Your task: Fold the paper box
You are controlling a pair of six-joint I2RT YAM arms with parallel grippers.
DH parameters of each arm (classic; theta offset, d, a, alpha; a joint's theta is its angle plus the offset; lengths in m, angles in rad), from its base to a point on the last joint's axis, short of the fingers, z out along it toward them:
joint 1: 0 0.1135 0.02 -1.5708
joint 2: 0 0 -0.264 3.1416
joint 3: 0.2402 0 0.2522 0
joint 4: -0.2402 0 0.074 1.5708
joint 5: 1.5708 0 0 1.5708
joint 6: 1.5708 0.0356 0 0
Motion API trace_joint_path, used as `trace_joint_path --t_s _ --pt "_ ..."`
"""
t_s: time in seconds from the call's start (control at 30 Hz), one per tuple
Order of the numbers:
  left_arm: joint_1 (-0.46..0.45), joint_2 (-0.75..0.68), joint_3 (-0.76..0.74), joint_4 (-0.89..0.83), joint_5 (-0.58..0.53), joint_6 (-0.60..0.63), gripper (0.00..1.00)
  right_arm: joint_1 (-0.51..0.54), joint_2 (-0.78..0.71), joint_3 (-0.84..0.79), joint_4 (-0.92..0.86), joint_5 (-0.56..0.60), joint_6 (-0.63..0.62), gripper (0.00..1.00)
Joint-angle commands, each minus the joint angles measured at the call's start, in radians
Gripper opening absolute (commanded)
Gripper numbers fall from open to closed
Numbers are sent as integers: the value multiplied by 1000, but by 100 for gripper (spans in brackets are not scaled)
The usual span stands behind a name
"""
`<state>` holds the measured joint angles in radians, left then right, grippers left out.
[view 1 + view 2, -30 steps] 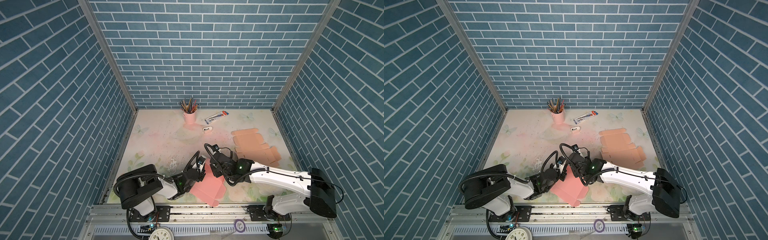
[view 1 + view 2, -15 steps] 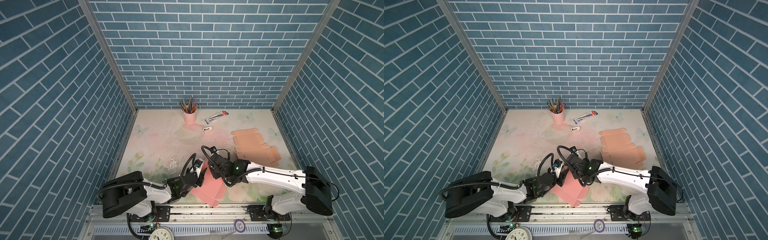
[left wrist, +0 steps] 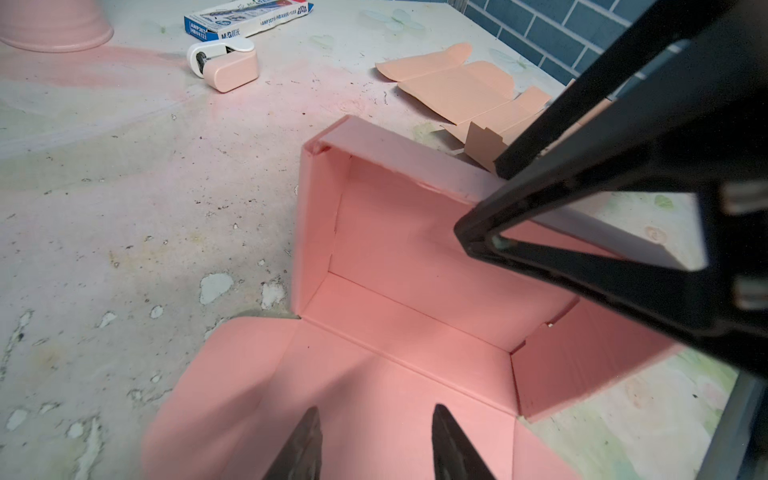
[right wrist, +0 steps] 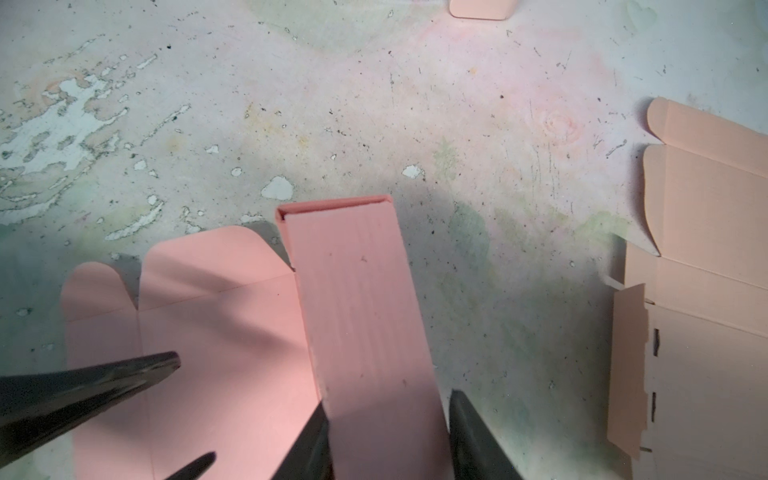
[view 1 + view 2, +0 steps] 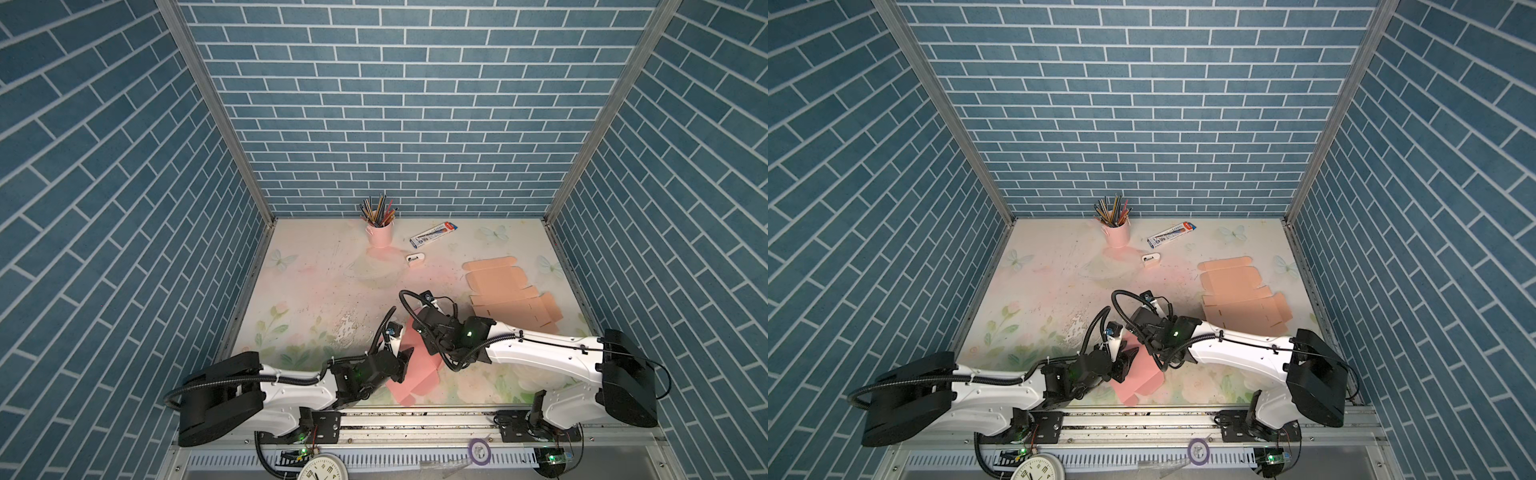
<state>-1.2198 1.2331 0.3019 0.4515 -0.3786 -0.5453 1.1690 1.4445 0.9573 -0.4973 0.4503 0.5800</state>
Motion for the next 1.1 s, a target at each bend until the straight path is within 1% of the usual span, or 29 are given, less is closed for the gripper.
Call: trace_joint_path --t_s 0.0,0.1,0.2,0.37,0.47,0.53,0.63,0.8,0.87,1.07 --pt "0 -63 52 -178 7 -59 48 -11 -7 -8 -49 8 50 41" --pt "20 -112 81 -305 1 -80 50 -18 -20 -26 -50 6 61 41" --pt "59 -166 85 -389 18 -102 51 -27 -32 -45 -46 -1 70 40" --pt "190 -301 33 -434 161 -136 51 -45 -55 -81 -29 -17 75 40" --pt "258 -368 27 -486 220 -144 51 -60 -77 -106 -20 -25 78 39" --pt "299 -402 29 -520 252 -150 55 -72 -94 -129 -7 -36 77 38" --pt "347 -426 34 -553 294 -156 63 -94 -124 -163 6 -53 79 37" --pt "395 -422 42 -569 374 -167 74 -131 -172 -218 33 -78 74 36" --pt "410 -425 38 -572 403 -176 76 -144 -190 -240 44 -90 73 36" --pt "455 -458 11 -569 496 -203 77 -190 -222 -312 95 -124 68 35"
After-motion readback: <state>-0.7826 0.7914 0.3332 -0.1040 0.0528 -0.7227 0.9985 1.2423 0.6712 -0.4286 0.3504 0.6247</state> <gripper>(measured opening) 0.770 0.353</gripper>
